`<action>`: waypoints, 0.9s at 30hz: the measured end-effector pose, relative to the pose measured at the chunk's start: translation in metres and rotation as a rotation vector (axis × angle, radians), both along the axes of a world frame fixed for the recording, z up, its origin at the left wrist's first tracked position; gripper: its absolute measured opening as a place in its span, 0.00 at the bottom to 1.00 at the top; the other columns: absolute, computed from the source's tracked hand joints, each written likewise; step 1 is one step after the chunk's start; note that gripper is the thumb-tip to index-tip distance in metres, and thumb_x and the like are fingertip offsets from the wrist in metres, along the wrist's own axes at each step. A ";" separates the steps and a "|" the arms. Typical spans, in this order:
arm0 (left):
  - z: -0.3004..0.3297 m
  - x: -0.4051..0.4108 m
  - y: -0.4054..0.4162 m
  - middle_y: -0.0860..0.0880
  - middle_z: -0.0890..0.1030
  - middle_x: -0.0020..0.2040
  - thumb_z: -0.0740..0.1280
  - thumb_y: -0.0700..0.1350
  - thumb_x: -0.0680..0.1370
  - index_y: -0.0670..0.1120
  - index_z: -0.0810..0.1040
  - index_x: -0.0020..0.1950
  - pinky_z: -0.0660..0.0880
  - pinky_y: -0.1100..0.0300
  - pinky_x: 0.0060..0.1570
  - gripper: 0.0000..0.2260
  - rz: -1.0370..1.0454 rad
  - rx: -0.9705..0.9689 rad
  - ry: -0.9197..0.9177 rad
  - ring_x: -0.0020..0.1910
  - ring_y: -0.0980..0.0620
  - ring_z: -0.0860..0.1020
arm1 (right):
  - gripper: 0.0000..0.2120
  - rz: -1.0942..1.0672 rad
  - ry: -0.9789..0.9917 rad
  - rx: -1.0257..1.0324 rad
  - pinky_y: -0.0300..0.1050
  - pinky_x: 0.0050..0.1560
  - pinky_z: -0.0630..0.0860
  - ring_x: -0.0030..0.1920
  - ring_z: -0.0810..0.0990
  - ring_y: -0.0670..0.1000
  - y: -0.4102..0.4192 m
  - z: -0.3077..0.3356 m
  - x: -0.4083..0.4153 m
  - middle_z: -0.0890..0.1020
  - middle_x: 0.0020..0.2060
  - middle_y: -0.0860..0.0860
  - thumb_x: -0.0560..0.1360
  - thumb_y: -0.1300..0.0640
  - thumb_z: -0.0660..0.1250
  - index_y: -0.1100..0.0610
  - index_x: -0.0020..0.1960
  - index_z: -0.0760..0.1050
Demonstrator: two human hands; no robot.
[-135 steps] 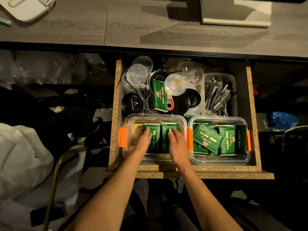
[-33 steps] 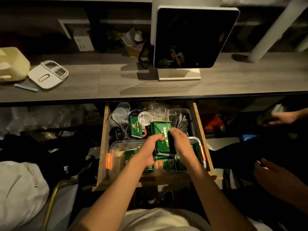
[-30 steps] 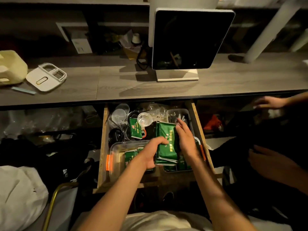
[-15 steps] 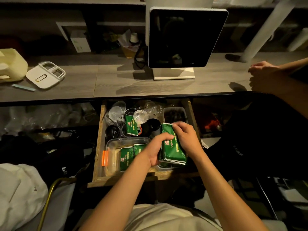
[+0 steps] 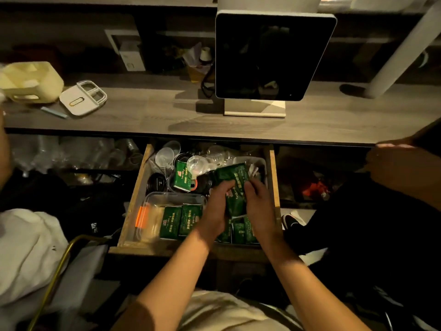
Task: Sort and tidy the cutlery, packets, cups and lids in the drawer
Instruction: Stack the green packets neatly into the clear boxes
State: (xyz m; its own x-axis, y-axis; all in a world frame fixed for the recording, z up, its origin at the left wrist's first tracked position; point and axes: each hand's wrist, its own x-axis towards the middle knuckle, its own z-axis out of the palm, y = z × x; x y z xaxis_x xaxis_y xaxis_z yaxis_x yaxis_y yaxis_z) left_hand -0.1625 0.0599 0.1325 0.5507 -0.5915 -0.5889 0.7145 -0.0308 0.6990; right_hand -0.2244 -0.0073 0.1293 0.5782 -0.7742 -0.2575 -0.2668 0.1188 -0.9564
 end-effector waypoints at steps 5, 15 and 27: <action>-0.024 -0.009 -0.004 0.38 0.83 0.57 0.75 0.52 0.72 0.39 0.75 0.65 0.82 0.49 0.44 0.27 0.079 0.061 0.124 0.51 0.42 0.85 | 0.11 0.041 0.057 -0.032 0.52 0.62 0.75 0.58 0.79 0.52 -0.008 -0.020 -0.010 0.81 0.58 0.55 0.82 0.58 0.61 0.58 0.62 0.77; -0.122 0.033 0.031 0.38 0.81 0.61 0.84 0.58 0.52 0.43 0.70 0.71 0.79 0.35 0.54 0.52 0.149 0.231 0.171 0.55 0.37 0.83 | 0.09 0.124 0.361 0.031 0.51 0.67 0.72 0.61 0.78 0.51 -0.046 -0.125 -0.027 0.82 0.55 0.49 0.79 0.60 0.66 0.53 0.57 0.79; -0.187 0.036 0.034 0.45 0.58 0.80 0.77 0.56 0.70 0.49 0.44 0.82 0.65 0.39 0.72 0.53 0.135 0.362 0.240 0.75 0.42 0.64 | 0.37 0.369 0.897 -0.259 0.54 0.71 0.67 0.70 0.69 0.61 -0.047 -0.233 -0.021 0.70 0.70 0.60 0.71 0.52 0.76 0.61 0.73 0.64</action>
